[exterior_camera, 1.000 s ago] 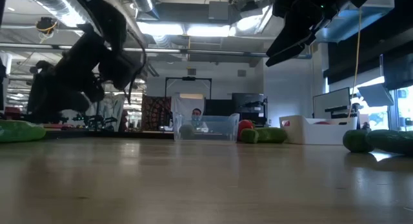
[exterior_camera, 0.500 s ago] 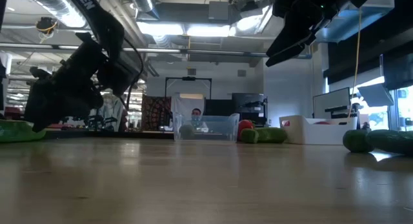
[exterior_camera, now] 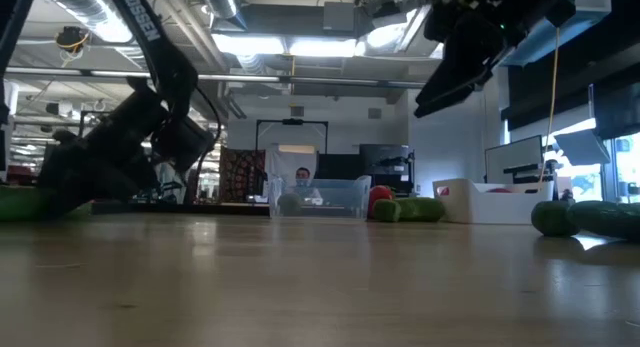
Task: Sort produce into baskets
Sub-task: Put the green cucumber into the black bin
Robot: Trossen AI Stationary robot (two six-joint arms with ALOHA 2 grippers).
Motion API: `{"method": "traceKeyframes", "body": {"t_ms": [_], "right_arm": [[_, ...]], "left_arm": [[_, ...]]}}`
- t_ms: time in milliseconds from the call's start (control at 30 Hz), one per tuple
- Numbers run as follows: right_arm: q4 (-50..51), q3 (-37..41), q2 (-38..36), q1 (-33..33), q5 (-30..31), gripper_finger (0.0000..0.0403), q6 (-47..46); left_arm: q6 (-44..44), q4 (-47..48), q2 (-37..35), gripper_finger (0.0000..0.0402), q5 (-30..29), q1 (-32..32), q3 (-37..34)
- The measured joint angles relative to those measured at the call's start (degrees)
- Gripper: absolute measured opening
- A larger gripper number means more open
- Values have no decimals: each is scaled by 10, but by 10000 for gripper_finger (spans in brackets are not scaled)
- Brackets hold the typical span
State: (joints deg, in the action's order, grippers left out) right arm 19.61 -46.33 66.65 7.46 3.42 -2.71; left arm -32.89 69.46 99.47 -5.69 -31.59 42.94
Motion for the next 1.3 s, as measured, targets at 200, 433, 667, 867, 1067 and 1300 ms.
{"method": "traceKeyframes", "body": {"t_ms": [200, 433, 667, 867, 1067, 1300], "right_arm": [[-5, 0, 0, 0, 0, 363, 1], [-5, 0, 0, 0, 0, 363, 1], [-5, 0, 0, 0, 0, 363, 0], [-4, 0, 0, 0, 0, 363, 0], [-1, 0, 0, 1, 0, 363, -3], [0, 0, 0, 0, 0, 363, -3]], "left_arm": [[28, -8, -4, 289, 18, -7, -6], [52, -19, -14, 223, 29, 7, -7], [67, -23, -15, 171, 31, 26, -6], [74, -24, -23, 175, 28, 54, -3], [60, -24, -57, 180, 27, 81, 14], [55, -21, -111, 182, 25, 109, 37]]}}
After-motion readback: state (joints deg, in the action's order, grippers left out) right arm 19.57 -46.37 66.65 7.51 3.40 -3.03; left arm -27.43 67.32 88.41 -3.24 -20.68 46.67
